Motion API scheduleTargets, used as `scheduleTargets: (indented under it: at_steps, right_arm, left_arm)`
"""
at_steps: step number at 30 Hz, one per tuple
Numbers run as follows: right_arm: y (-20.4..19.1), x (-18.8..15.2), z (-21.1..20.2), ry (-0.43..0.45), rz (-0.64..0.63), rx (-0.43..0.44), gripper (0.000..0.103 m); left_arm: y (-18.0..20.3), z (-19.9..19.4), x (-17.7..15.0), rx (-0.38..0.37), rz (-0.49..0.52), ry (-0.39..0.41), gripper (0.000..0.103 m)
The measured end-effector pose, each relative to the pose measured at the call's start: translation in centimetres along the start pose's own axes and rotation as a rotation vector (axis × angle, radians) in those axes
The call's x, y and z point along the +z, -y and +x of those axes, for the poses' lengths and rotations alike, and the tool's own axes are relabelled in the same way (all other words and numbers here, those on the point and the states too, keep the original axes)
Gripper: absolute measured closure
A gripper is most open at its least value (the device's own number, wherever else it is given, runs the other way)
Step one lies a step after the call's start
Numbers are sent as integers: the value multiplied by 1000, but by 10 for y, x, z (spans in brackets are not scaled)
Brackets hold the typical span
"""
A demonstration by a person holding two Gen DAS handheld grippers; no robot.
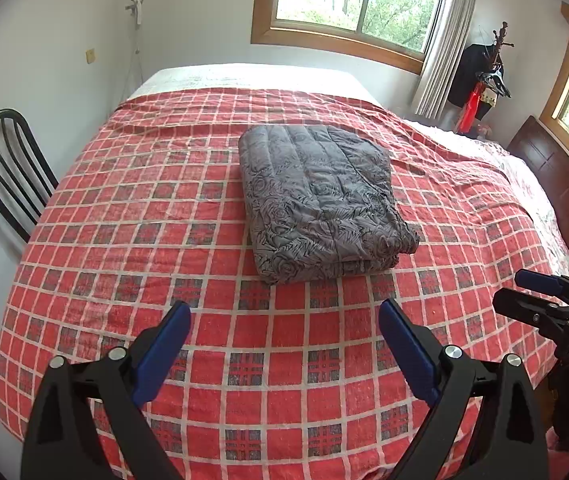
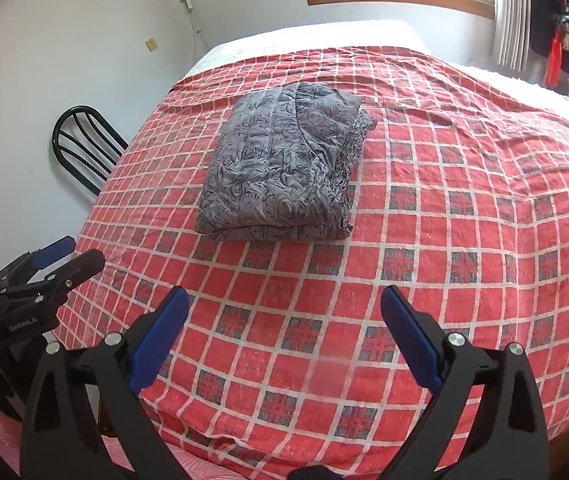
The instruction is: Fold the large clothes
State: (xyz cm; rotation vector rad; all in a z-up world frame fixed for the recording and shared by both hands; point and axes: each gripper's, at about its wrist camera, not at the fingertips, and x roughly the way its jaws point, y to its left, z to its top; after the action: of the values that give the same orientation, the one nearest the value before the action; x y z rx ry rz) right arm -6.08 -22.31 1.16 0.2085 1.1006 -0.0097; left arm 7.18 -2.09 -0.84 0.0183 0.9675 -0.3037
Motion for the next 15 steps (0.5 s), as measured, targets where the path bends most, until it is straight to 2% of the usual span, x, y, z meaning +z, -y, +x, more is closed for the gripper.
scheduleTargets:
  at_steps: [15]
  right_arm:
    - [-2,-2,2,-7,14,-2,7]
  left_arm:
    - [-1,4,0,5,5,-7,8]
